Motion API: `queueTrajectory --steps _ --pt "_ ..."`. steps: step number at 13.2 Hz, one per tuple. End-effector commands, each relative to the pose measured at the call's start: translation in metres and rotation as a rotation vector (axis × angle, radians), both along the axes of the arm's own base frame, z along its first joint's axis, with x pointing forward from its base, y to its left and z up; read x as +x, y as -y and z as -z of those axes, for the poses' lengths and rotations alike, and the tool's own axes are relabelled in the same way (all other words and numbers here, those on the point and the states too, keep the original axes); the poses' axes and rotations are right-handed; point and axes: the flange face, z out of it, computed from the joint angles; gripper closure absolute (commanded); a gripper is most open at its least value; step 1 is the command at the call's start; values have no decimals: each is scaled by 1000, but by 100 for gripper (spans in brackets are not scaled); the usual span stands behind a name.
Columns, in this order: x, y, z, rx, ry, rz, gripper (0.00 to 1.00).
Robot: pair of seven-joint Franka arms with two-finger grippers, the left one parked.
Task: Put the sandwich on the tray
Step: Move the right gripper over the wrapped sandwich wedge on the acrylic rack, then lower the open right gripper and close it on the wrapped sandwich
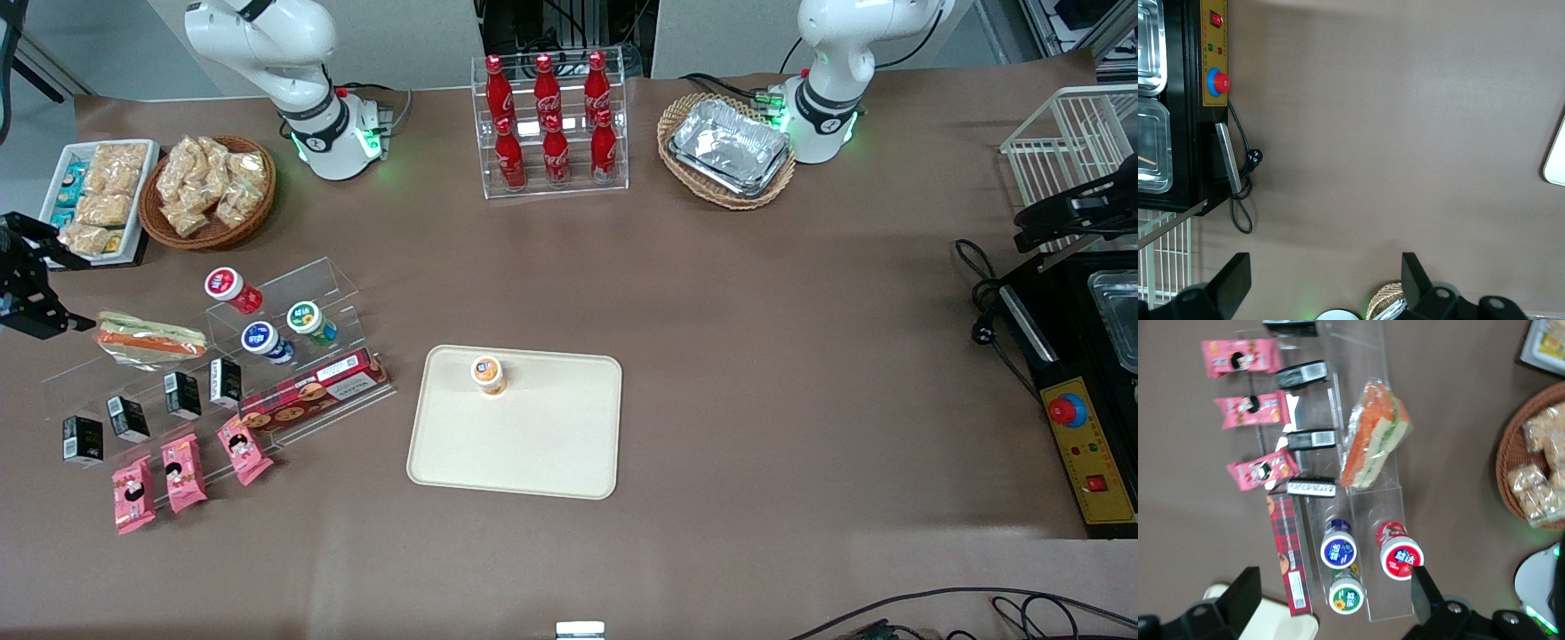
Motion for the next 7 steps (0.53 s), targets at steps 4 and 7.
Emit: queueTrajectory --steps 4,7 --pt "10 31 44 -43 -116 254 0" --pt "18 48 62 -76 -112 345 0"
